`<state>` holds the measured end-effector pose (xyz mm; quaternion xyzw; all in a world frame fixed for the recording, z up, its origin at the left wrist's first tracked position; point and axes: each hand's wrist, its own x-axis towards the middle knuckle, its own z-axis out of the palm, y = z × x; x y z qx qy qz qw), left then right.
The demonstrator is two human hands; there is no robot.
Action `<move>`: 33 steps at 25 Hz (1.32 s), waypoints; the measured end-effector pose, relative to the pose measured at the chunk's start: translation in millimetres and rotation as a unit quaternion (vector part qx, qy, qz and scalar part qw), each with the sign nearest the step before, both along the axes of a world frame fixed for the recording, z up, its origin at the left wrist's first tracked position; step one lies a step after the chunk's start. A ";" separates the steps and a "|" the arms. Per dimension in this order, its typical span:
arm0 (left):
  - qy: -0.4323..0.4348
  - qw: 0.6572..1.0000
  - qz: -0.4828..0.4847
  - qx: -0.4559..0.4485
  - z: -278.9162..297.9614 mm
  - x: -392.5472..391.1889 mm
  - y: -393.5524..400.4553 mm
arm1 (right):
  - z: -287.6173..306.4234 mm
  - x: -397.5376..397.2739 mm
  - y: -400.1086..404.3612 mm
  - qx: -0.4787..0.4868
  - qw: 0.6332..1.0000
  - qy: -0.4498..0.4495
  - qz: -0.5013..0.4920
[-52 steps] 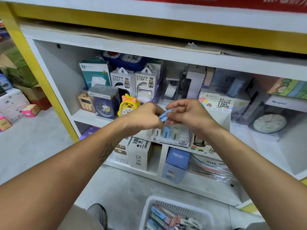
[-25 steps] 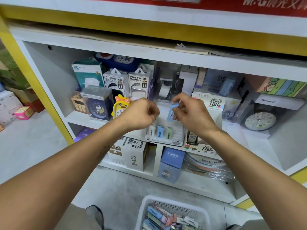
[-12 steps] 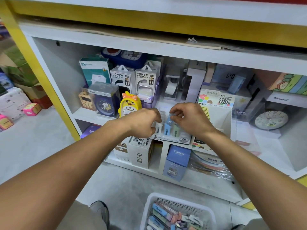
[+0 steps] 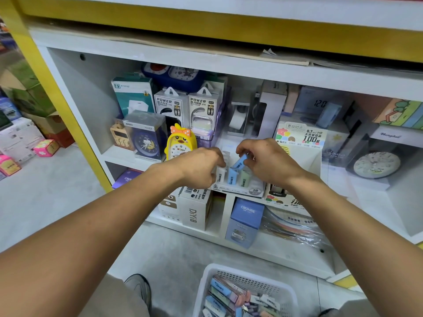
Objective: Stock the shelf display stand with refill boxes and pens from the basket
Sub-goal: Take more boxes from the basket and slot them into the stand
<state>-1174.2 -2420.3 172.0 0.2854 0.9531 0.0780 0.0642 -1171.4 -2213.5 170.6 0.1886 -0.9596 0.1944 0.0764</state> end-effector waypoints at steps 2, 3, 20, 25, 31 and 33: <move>0.003 1.000 0.000 -0.002 0.3 0.5 0.6 | 1.0 0.8 0.3 -0.001 1.000 -0.006 0.015; 0.003 1.000 0.000 -0.002 0.8 0.7 0.9 | 0.9 0.8 0.3 -0.005 1.000 -0.005 0.018; -0.006 1.000 0.005 -0.001 3.1 2.4 1.0 | -8.4 0.1 -10.8 0.050 0.997 -0.049 0.012; 0.013 1.000 0.010 0.008 5.9 7.0 2.7 | 3.8 8.7 -10.2 0.052 0.999 -0.001 -0.004; -0.001 0.999 -0.002 0.045 -10.8 51.0 27.0 | -2.1 70.2 4.6 -0.025 0.999 -0.019 -0.009; -0.072 0.997 -0.035 0.001 -38.0 68.5 40.3 | -35.1 93.6 13.8 0.048 0.993 -0.103 0.005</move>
